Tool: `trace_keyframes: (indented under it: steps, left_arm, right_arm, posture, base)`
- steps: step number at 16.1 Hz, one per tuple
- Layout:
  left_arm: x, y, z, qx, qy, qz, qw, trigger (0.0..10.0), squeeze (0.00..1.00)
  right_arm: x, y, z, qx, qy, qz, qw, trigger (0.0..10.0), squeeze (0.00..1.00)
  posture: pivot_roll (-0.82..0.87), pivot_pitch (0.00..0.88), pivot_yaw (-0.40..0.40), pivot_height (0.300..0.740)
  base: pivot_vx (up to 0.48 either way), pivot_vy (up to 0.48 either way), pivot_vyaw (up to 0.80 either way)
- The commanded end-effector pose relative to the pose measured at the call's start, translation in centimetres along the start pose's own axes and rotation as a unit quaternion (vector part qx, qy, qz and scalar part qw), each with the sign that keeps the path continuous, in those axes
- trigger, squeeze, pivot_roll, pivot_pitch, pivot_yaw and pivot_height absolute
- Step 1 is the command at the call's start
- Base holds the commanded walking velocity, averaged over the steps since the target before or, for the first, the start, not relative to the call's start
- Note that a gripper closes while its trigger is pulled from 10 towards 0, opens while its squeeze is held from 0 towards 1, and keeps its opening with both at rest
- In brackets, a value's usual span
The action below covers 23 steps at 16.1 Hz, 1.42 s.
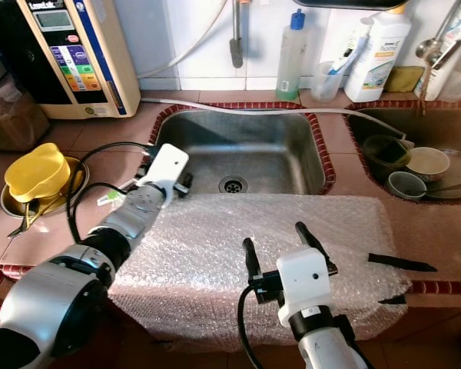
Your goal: Kitchen organization
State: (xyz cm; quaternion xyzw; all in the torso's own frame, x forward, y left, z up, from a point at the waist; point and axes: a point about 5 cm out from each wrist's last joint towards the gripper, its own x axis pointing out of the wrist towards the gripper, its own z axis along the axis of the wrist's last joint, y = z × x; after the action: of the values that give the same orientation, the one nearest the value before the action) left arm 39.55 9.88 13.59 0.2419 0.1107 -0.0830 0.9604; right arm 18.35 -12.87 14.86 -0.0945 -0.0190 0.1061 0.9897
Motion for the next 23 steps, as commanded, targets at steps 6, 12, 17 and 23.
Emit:
trace_keyframes:
  steps: [6, 12, 17, 23]
  left_arm:
    - [0.1, 1.2, 0.4, 0.098, -0.012, 0.017, 0.995, 10.0, 0.0]
    - [0.0, 0.0, -0.3, 0.101, 0.019, -0.052, 0.993, 6.3, 0.0]
    - [0.0, -0.1, -0.7, 0.099, 0.036, -0.082, 0.991, 2.5, 0.0]
    - [-0.1, 0.0, -0.9, 0.117, 0.043, -0.092, 0.988, 0.0, 0.0]
  right_arm:
    - [0.1, -0.4, 0.1, -0.004, 0.0, -0.01, 1.0, 10.0, 0.0]
    - [0.3, -0.5, 0.0, -0.006, 0.001, -0.01, 1.0, 10.0, 0.0]
    - [0.5, -0.5, 0.0, -0.006, 0.001, -0.01, 1.0, 10.0, 0.0]
    - [0.6, -0.7, 0.0, -0.008, 0.0, -0.014, 1.0, 10.0, 0.0]
  posture:
    - [-0.07, 0.088, 0.067, 0.74]
    - [-0.07, 0.09, 0.067, 0.74]
    - [-0.06, 0.09, 0.066, 0.74]
    - [-0.06, 0.088, 0.069, 0.74]
  base:
    - [0.0, 0.0, 0.0]
    - [0.0, 0.0, 0.0]
    - [0.0, 0.0, 0.0]
    - [0.0, 0.0, 0.0]
